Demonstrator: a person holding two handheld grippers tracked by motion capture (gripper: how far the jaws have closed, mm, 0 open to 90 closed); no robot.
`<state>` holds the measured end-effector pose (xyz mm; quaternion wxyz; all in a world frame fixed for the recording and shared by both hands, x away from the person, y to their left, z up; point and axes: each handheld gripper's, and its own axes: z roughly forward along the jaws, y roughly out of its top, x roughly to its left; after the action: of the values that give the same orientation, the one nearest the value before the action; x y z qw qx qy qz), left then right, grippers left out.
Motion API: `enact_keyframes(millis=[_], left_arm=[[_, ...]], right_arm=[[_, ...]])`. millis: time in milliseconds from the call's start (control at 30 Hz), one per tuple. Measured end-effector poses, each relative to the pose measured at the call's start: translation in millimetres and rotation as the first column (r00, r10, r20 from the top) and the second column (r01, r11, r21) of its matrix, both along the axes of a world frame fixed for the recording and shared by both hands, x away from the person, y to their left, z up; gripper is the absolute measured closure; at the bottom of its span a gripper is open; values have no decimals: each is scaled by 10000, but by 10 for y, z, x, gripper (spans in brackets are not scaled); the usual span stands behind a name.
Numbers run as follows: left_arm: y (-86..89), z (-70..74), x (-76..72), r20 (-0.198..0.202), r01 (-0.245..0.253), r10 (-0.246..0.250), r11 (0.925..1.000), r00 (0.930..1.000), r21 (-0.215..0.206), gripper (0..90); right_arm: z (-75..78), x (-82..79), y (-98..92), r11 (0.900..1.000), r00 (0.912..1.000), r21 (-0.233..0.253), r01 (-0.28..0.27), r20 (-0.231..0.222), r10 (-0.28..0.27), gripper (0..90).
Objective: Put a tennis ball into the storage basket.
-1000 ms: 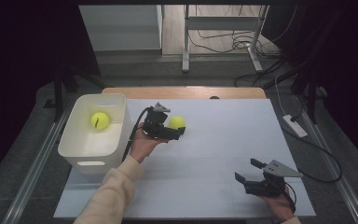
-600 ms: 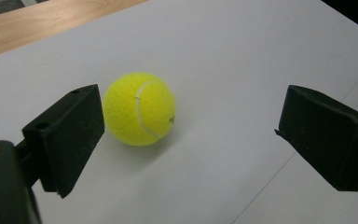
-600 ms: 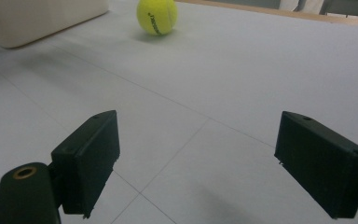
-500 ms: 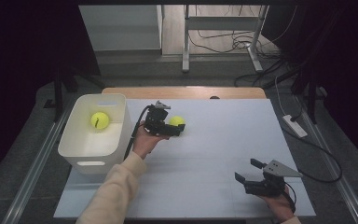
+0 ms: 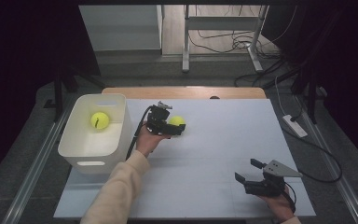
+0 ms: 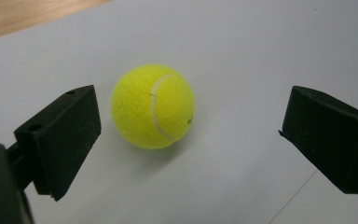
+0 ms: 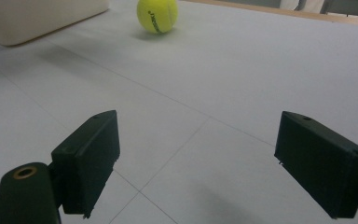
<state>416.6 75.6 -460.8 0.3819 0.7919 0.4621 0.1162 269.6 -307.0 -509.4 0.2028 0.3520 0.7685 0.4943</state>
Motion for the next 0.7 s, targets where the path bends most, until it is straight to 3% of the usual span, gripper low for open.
enact_keyframes(millis=[700], left_arm=[[-30, -178, 203, -268, -370, 372, 9993, 9989, 92, 53]], right_arm=[[1, -3, -2, 10000, 10000, -6, -33, 5, 33, 140]])
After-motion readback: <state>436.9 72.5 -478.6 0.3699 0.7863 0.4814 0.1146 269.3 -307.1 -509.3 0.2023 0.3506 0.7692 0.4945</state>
